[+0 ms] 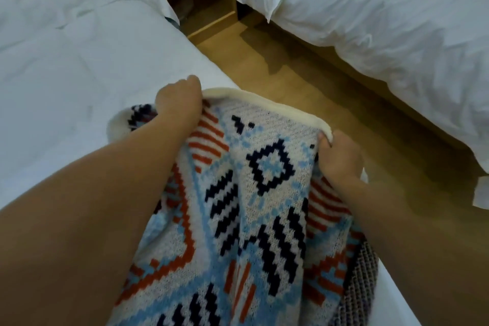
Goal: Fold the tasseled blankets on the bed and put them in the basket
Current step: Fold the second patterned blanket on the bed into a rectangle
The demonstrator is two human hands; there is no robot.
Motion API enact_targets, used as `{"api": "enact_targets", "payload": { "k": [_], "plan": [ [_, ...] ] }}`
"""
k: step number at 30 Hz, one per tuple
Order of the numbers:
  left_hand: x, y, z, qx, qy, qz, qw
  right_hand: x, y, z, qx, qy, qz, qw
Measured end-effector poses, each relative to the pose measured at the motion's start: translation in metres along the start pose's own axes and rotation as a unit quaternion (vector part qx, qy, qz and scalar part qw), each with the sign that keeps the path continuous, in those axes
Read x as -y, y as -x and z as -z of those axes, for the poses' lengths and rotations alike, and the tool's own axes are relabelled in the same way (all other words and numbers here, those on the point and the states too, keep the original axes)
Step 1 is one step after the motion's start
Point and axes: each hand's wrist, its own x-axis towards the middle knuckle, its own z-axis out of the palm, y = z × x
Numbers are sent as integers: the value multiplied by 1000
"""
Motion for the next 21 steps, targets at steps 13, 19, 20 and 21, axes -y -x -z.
{"api": "enact_targets", "payload": {
  "k": [13,19,20,21],
  "plan": [
    [-52,57,-123,215,77,-132,965,-28,39,-52,155,141,2,978],
    [-48,87,-102,239,141,-107,955,-33,56,-36,105,101,8,989],
    [-48,99,-98,236,152,-105,954,-36,61,-32,75,89,-3,993],
    [-50,111,-94,234,168,-98,953,-41,65,-26,39,80,-20,996]
  ]
}}
